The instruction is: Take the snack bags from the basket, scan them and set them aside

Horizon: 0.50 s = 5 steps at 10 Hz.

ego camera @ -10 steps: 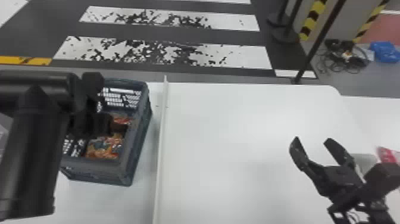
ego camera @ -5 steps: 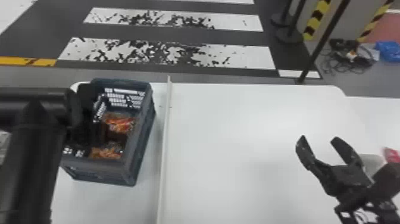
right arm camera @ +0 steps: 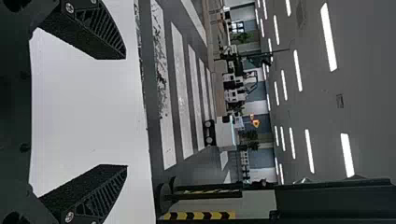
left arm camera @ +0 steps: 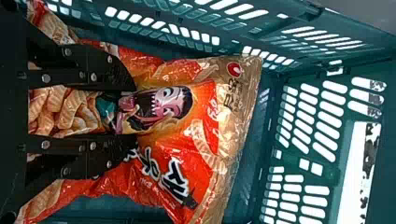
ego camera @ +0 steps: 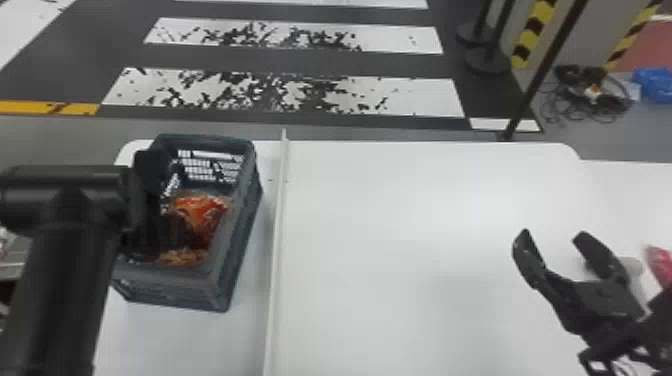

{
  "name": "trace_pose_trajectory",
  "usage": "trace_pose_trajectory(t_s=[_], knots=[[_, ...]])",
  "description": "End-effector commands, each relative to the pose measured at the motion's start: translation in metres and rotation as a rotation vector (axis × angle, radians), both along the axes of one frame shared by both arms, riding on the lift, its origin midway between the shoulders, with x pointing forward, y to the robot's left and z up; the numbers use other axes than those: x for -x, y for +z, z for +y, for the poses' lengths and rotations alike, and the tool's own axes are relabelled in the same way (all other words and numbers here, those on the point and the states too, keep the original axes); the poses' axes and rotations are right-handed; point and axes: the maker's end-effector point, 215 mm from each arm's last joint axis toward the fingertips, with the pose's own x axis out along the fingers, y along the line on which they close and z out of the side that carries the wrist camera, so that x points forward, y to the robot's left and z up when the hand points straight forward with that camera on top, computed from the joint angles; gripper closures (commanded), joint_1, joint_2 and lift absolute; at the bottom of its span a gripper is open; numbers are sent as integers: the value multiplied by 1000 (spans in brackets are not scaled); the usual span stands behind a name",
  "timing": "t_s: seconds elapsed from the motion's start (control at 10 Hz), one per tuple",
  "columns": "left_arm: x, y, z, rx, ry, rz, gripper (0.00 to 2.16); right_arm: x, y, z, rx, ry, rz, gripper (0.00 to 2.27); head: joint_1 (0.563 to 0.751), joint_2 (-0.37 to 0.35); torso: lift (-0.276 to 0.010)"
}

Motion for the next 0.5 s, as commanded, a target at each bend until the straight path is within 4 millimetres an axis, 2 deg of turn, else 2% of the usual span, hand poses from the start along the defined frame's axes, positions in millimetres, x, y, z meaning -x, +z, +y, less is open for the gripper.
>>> trace_pose_trajectory(t_s=[0.0,0.4], knots=[[3,8,-3,-46,-21,-13,2135,1,2,-1,-2,-2,-6,97,695,-23,-75],[-1,54,-10,-71,-36,-141,2135,9,9,-5,8,-4,-20,97,695,-33,-75]])
